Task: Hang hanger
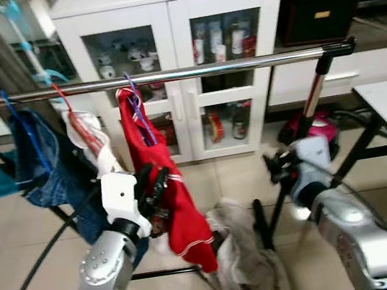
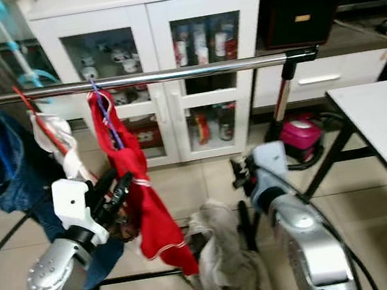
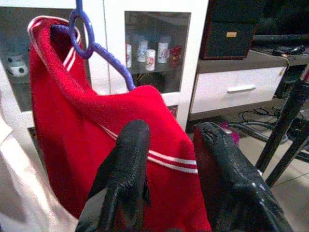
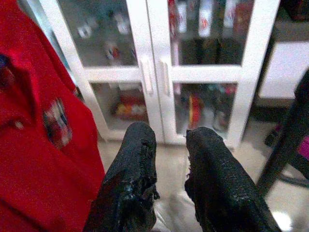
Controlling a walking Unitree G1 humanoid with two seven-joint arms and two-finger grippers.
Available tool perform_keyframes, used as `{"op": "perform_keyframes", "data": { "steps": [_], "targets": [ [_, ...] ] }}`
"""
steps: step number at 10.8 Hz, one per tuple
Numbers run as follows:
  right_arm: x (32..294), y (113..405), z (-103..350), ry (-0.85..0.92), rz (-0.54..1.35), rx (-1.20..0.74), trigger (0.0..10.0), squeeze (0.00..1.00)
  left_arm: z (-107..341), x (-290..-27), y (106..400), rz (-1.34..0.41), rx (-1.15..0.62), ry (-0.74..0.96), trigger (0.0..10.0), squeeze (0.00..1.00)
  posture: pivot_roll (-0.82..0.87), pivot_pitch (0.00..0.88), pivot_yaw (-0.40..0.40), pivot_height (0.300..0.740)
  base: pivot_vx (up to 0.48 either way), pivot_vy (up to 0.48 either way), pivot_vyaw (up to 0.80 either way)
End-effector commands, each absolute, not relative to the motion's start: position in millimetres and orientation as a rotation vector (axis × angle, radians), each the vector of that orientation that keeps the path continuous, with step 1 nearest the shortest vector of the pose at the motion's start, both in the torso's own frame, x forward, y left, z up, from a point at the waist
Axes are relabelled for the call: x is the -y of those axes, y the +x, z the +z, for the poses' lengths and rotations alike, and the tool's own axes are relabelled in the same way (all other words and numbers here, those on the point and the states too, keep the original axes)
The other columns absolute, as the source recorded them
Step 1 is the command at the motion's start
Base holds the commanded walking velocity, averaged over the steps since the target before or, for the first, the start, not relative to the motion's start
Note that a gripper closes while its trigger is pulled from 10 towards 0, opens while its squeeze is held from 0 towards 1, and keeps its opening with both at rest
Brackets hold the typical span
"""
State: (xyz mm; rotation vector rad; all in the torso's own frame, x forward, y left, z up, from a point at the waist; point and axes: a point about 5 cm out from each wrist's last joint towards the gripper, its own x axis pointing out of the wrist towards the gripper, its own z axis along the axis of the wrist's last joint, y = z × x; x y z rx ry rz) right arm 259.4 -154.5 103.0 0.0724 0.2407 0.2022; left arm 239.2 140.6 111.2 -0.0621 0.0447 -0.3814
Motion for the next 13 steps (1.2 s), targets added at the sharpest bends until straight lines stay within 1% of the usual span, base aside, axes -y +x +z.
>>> {"op": "perform_keyframes", "data": {
  "steps": [1,2,3,4,5,6,7,8,9,10,11,12,13],
  "targets": [
    [152,262,115,0.067,0.216,-0.184,10.0,1.0,114,-141,240,-0.396,-0.046,-0.075,10.0,0.0,-0.17,0.0,0.093,0.74,0.0,0.0,0.0],
    [151,266,123,0.042,0.222,-0.139,10.0,1.0,117,-145,243,-0.394,-0.032,-0.067,10.0,0.0,-0.16,0.0,0.085,0.74,0.0,0.0,0.0],
    [153,266,128,0.031,0.223,-0.106,10.0,1.0,119,-150,246,-0.342,-0.009,-0.043,10.0,1.0,-0.15,0.0,0.087,0.74,0.0,0.0,0.0],
    [156,261,131,0.046,0.246,-0.061,10.0,1.0,124,-157,250,-0.243,0.037,-0.013,10.0,1.0,-0.13,0.0,0.084,0.74,0.0,0.0,0.0],
    [153,254,126,0.092,0.294,-0.077,10.0,1.0,124,-162,246,-0.214,-0.018,0.005,10.0,1.0,-0.09,0.031,0.099,0.74,0.0,0.0,0.0],
    [151,253,124,0.083,0.309,-0.088,10.0,1.0,124,-163,244,-0.199,-0.038,0.01,10.0,1.0,-0.09,0.043,0.103,0.74,0.0,0.0,0.0],
    [144,250,121,0.076,0.336,-0.117,10.0,1.0,123,-169,238,-0.154,-0.034,0.049,10.0,1.0,-0.06,0.071,0.09,0.74,0.0,0.0,0.66],
    [140,247,119,0.082,0.372,-0.12,10.0,1.0,128,-173,235,-0.089,0.0,0.059,10.0,1.0,-0.05,0.075,0.067,0.74,0.0,0.0,0.8],
    [141,243,120,0.11,0.382,-0.115,10.0,1.0,131,-178,229,-0.01,-0.048,0.095,10.0,1.0,-0.04,0.073,0.059,0.74,0.0,0.0,0.8],
    [146,241,119,0.117,0.37,-0.122,10.0,1.0,132,-172,225,-0.097,-0.062,0.015,10.0,0.83,-0.05,0.082,0.053,0.74,0.0,0.0,0.8],
    [151,236,119,0.099,0.36,-0.128,10.0,1.0,135,-168,221,-0.159,-0.029,0.003,10.0,0.35,-0.06,0.071,0.052,0.74,0.0,0.0,0.8],
    [164,226,119,0.116,0.354,-0.13,10.0,1.0,135,-154,220,-0.217,-0.007,0.035,10.0,0.0,-0.05,0.062,0.048,0.74,0.0,0.0,0.8],
    [171,217,118,0.12,0.353,-0.122,10.0,1.0,135,-147,221,-0.237,-0.01,0.039,10.0,0.0,-0.06,0.032,0.065,0.74,0.0,0.0,0.8]
  ]
}}
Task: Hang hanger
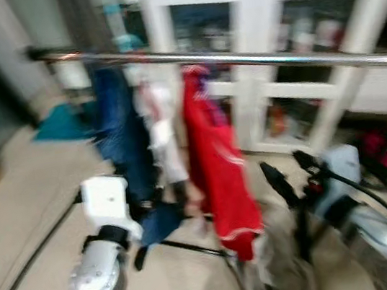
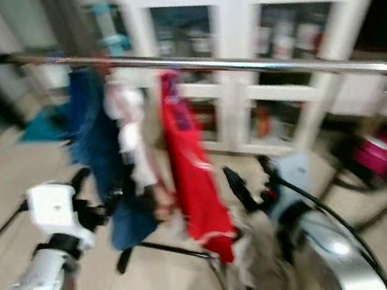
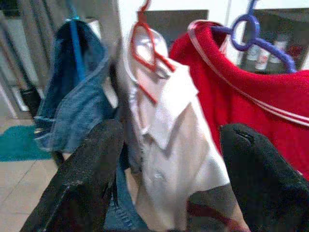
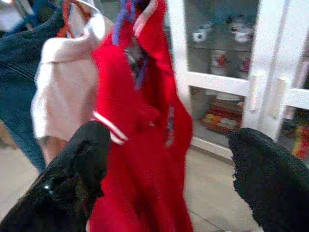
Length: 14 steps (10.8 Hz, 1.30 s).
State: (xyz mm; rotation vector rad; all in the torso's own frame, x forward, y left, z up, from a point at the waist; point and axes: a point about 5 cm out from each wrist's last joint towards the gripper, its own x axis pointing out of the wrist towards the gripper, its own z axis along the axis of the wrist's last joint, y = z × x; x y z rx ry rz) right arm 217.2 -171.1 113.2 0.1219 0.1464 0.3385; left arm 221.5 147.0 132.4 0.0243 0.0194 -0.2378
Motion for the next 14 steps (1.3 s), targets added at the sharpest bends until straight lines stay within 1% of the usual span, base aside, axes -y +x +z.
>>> {"op": "perform_keyframes", "data": {
  "steps": [1,2,4,5,6,7,9,11,12,13,14],
  "targets": [
    [172,217,122,0.134,0.333,-0.099,10.0,1.0,134,-147,223,-0.251,-0.021,0.021,10.0,0.0,-0.07,0.042,0.079,0.74,0.0,0.0,0.8],
    [171,223,128,0.148,0.272,-0.069,10.0,1.0,133,-150,228,-0.271,-0.035,0.026,10.0,0.0,-0.09,0.053,0.094,0.74,0.0,0.0,0.8],
    [169,229,131,0.151,0.222,-0.036,10.0,1.0,132,-154,234,-0.241,-0.013,0.025,10.0,0.0,-0.1,0.027,0.087,0.74,0.0,0.0,0.8],
    [170,232,132,0.144,0.214,-0.03,10.0,1.0,133,-152,235,-0.239,-0.009,0.017,10.0,0.0,-0.1,0.027,0.086,0.74,0.0,0.0,0.0],
    [166,237,136,0.135,0.231,-0.038,10.0,1.0,137,-151,237,-0.23,0.0,-0.004,10.0,0.0,-0.09,0.042,0.078,0.74,0.0,0.375,0.0],
    [168,238,142,0.142,0.243,-0.029,10.0,1.0,136,-150,232,-0.214,-0.008,-0.009,10.0,0.0,-0.08,0.073,0.061,0.74,0.0,0.439,-0.8],
    [169,241,135,0.13,0.227,-0.07,10.0,1.0,132,-154,225,-0.189,-0.033,0.014,10.0,0.0,-0.06,0.091,0.038,0.74,0.0,0.457,-0.8],
    [167,240,137,0.132,0.221,-0.083,10.0,1.0,133,-157,227,-0.167,-0.041,0.03,10.0,0.0,-0.06,0.096,0.051,0.74,0.0,0.48,-0.8],
    [169,239,136,0.135,0.194,-0.089,10.0,1.0,132,-158,231,-0.166,-0.044,0.05,10.0,0.0,-0.07,0.102,0.042,0.74,0.0,0.48,-0.8],
    [165,242,142,0.196,0.205,-0.074,10.0,1.0,139,-157,235,-0.171,-0.021,0.028,10.0,0.0,-0.06,0.108,0.04,0.74,0.0,0.48,-0.8],
    [157,244,141,0.164,0.251,-0.079,10.0,1.0,138,-159,235,-0.155,-0.03,0.025,10.0,0.0,-0.07,0.101,0.04,0.74,0.0,0.461,-0.8]
  ]
}}
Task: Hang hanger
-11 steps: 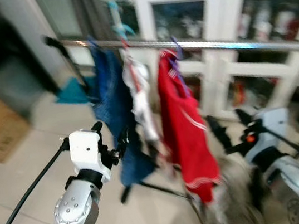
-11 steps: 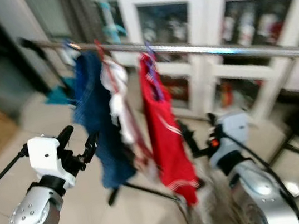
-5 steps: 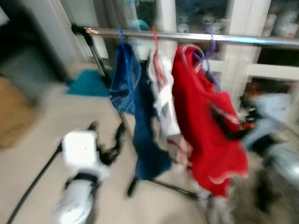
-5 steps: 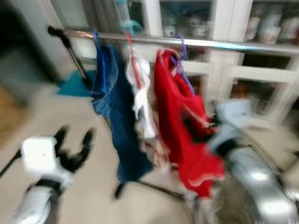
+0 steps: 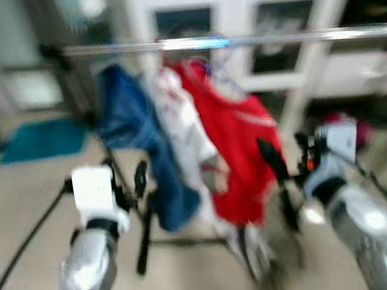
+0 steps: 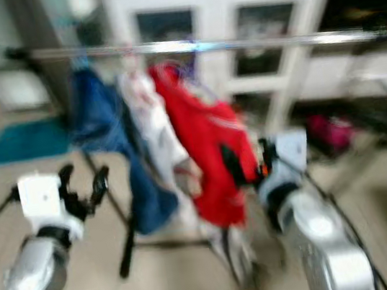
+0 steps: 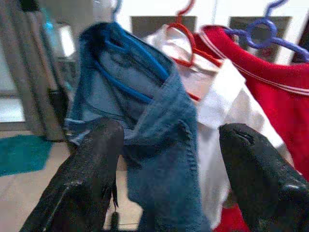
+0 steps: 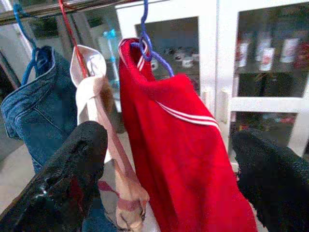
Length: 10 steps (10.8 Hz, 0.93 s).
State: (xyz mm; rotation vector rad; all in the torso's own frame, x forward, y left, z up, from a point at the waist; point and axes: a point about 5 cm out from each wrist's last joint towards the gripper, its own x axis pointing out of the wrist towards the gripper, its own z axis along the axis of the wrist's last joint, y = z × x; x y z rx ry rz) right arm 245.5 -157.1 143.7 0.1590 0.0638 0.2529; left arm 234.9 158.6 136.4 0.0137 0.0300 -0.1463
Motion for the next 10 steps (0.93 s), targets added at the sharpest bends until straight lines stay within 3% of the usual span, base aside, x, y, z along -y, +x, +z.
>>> {"op": "perform_keyframes", "data": {
  "steps": [1,2,3,5,9,10],
  "targets": [
    [150,246,144,0.157,0.29,-0.075,10.0,0.91,136,-155,233,-0.147,-0.044,-0.006,10.0,0.0,-0.07,0.101,0.046,0.74,0.0,0.0,0.0],
    [147,246,142,0.149,0.304,-0.089,10.0,0.75,136,-151,234,-0.164,-0.047,-0.014,10.0,0.0,-0.07,0.101,0.051,0.74,0.0,0.0,0.0],
    [146,247,142,0.139,0.302,-0.084,10.0,0.71,136,-149,237,-0.173,-0.038,0.009,10.0,0.0,-0.07,0.1,0.058,0.74,0.0,0.0,0.0],
    [147,253,144,0.095,0.284,-0.076,10.0,0.8,142,-152,242,-0.146,-0.007,-0.009,10.0,0.0,-0.06,0.101,0.066,0.74,0.298,0.0,0.4],
    [139,264,152,0.081,0.312,-0.029,10.0,0.77,140,-155,241,-0.157,-0.009,0.024,10.0,0.0,-0.06,0.083,0.053,0.74,0.352,0.0,0.8],
    [137,268,157,0.079,0.339,0.004,10.0,0.75,141,-155,242,-0.162,-0.007,0.037,10.0,0.0,-0.05,0.07,0.044,0.74,0.352,0.0,0.0]
  ]
}}
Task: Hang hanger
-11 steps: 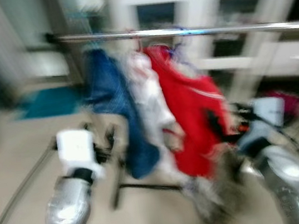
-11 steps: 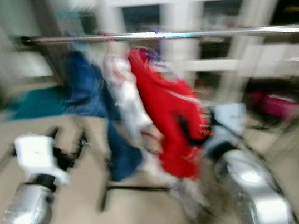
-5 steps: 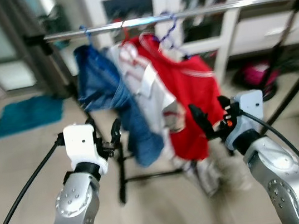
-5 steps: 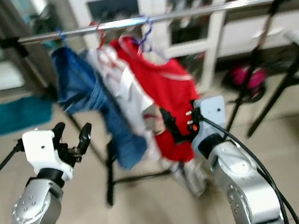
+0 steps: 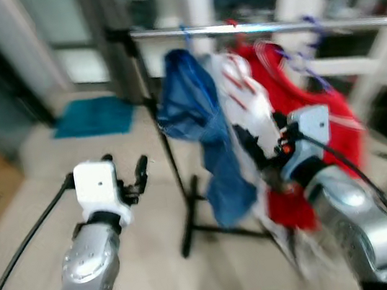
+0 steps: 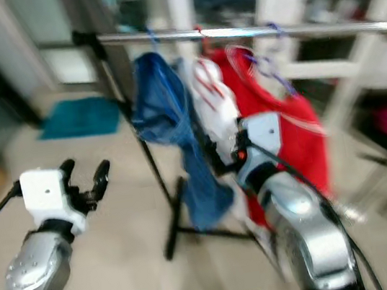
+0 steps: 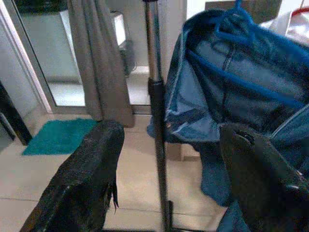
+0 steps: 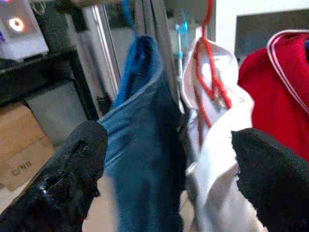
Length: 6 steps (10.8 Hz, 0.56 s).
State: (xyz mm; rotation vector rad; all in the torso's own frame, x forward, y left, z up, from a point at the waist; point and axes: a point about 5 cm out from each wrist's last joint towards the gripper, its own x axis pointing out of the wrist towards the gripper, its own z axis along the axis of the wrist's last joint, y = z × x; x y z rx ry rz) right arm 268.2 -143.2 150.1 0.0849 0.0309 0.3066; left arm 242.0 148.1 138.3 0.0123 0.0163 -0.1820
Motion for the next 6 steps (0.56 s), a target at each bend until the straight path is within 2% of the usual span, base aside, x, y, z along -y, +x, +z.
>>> {"op": "perform_keyframes", "data": {
  "steps": [1,2,5,6],
  "targets": [
    [141,272,158,0.114,0.322,0.007,10.0,0.5,140,-155,244,-0.161,-0.014,0.03,10.0,0.0,-0.04,0.062,0.036,0.74,0.0,0.0,0.0],
    [141,276,159,0.087,0.336,0.012,10.0,0.0,138,-154,245,-0.174,-0.021,0.042,10.0,0.0,-0.04,0.045,0.031,0.74,0.0,0.0,0.0],
    [129,281,159,0.081,0.391,0.0,10.0,0.0,137,-155,241,-0.169,-0.022,0.04,10.0,0.0,-0.03,0.059,0.002,0.74,0.0,0.0,0.0],
    [123,279,156,0.113,0.424,-0.027,10.0,0.0,136,-156,240,-0.171,-0.027,0.046,10.0,0.0,-0.02,0.067,0.003,0.74,0.0,0.0,-0.8]
  ]
}}
